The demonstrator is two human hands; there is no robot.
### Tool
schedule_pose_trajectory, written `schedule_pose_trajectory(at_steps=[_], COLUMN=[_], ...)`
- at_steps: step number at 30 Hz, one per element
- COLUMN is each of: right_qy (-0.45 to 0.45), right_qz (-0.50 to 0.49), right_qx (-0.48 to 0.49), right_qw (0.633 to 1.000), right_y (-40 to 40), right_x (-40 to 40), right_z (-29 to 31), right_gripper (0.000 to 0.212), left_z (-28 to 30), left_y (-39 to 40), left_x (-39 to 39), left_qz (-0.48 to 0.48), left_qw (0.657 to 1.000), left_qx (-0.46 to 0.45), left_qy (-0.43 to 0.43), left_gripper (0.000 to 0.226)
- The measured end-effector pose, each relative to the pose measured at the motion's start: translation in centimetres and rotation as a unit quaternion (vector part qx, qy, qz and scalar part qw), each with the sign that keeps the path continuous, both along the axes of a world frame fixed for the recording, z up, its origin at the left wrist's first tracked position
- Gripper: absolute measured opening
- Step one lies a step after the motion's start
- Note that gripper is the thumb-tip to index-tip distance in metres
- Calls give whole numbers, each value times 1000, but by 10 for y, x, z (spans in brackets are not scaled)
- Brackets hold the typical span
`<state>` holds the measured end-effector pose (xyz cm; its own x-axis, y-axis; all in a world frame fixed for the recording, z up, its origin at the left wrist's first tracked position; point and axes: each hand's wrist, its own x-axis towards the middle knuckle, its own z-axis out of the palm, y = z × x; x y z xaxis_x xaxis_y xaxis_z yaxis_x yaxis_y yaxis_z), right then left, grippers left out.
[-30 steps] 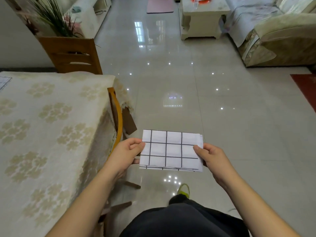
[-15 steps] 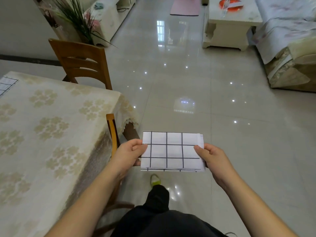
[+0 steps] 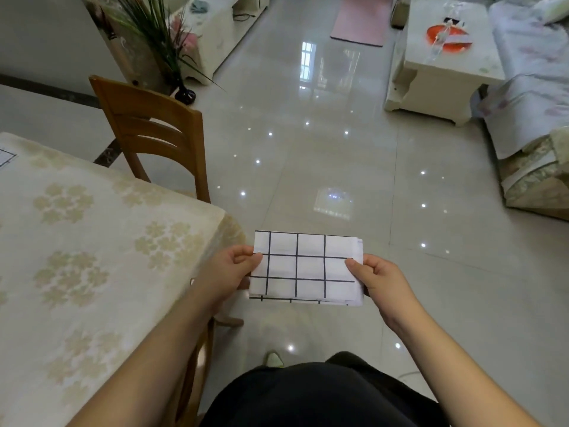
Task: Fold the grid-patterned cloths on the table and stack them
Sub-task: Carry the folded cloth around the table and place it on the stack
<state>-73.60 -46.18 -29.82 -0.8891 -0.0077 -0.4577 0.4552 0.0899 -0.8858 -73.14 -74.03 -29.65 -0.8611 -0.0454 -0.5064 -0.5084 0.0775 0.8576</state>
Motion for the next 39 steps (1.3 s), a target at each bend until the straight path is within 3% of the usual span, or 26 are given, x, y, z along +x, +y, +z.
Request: schedule_pose_trajectory(at_steps=[8,22,31,39], right_qy=[-17,-49,-57,-45], right_qz=[42,123,186,228], right_qx=[-11,-55,-51,-11], right_qw=[999,990,980,972], right_y=[3,40,-20,-118], right_x=[-115,-352,-468,-575], right_z=[-18,-5,-13,-10], right_gripper=[17,19,19,20], left_z=[-17,-8,-5,-13], left_y=[2,52,7,-84], left_x=[-86,-278,-357,-453], left_qz=[67,162,219,258], left_qw=[998,986,975,966], left_qx=[-3,21,32,21], left_qy=[-13,-28,-32,-31], left_gripper=[25,23,16,15])
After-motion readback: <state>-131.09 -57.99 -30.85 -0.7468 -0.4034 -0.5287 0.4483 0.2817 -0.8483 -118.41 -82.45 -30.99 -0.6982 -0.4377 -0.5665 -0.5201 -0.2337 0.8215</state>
